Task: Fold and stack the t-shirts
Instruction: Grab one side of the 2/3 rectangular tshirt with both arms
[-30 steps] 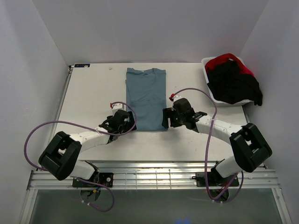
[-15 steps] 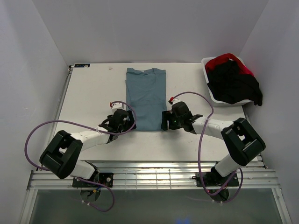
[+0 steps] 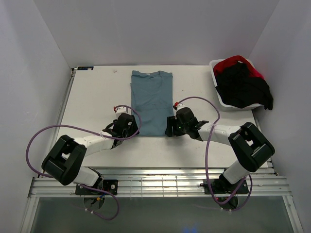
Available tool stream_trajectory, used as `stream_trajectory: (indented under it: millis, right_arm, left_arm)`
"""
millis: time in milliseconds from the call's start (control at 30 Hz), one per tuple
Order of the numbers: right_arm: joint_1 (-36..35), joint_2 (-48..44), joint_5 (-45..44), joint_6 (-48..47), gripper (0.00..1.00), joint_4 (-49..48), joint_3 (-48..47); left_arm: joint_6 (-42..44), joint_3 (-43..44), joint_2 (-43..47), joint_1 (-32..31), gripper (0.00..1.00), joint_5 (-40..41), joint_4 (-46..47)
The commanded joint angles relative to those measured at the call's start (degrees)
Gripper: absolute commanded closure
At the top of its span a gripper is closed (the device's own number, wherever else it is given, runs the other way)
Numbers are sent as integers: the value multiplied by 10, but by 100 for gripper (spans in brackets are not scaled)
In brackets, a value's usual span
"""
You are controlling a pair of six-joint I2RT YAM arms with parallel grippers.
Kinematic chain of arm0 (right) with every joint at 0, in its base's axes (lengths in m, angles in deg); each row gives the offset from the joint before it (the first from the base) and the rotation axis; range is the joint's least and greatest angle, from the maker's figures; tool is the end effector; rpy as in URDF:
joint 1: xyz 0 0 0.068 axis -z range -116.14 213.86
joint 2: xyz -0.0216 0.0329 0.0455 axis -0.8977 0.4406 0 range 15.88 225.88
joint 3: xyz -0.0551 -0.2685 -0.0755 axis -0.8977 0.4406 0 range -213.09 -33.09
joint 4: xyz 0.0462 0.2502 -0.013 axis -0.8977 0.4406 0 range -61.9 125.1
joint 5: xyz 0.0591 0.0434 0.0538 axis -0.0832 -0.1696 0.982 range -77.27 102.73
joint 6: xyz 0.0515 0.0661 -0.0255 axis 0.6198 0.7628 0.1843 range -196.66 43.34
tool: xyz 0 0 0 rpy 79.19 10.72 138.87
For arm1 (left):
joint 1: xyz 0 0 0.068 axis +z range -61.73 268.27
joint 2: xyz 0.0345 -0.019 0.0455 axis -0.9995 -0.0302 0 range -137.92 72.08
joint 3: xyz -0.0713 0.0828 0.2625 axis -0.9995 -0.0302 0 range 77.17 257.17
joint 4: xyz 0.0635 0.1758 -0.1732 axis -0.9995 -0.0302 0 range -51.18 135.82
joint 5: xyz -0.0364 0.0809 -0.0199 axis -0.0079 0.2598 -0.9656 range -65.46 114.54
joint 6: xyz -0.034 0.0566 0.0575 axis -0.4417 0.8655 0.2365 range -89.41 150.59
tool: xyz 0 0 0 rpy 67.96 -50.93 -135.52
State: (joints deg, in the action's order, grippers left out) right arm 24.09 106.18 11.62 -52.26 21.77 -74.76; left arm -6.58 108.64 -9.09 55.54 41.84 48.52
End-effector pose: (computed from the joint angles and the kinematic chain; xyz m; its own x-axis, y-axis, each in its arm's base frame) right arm 0.2592 0.2136 0.1485 -0.7308 -0.0707 -0.6789 -0.3587 0.8860 0.2937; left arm 0.2465 -0.1311 0.1352 -0.6990 -0.2363 -0.6749 -0.0963 0.9663 -0.2386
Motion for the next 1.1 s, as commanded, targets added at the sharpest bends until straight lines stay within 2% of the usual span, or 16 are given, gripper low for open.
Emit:
stream_trajectory:
  millis: [0, 333, 633, 733, 800, 833, 867, 900, 933, 1067]
  right_arm:
    - [-11, 18, 6, 13, 33, 13, 13]
    - [-21, 16, -10, 12, 46, 32, 4]
    - [-23, 15, -14, 13, 49, 35, 0]
    - [-24, 17, -15, 13, 52, 35, -2]
    - [-25, 21, -15, 13, 55, 35, -1]
    - [-25, 23, -15, 13, 59, 35, -1]
    - [-25, 24, -15, 13, 62, 35, -1]
    - [-26, 25, -16, 13, 66, 35, 0]
    - [-26, 27, -14, 13, 74, 35, -1]
    - [-27, 31, -16, 13, 90, 37, 0]
  left_arm:
    - [-8, -12, 9, 0, 30, -23, -23]
    - [-12, -17, -6, 0, 37, -45, -10]
    - [-16, -13, -12, 0, 43, -55, -24]
    - [-16, -16, -21, 0, 51, -56, -24]
    - [-16, -18, -28, 1, 68, -59, -24]
    - [-17, -18, -29, 0, 76, -57, -24]
    - [-17, -18, -31, 0, 91, -55, -23]
    - [-17, -19, -32, 0, 100, -53, -24]
    - [-17, -19, -34, 0, 100, -52, -24]
    - [-13, -23, -32, -1, 100, -60, -24]
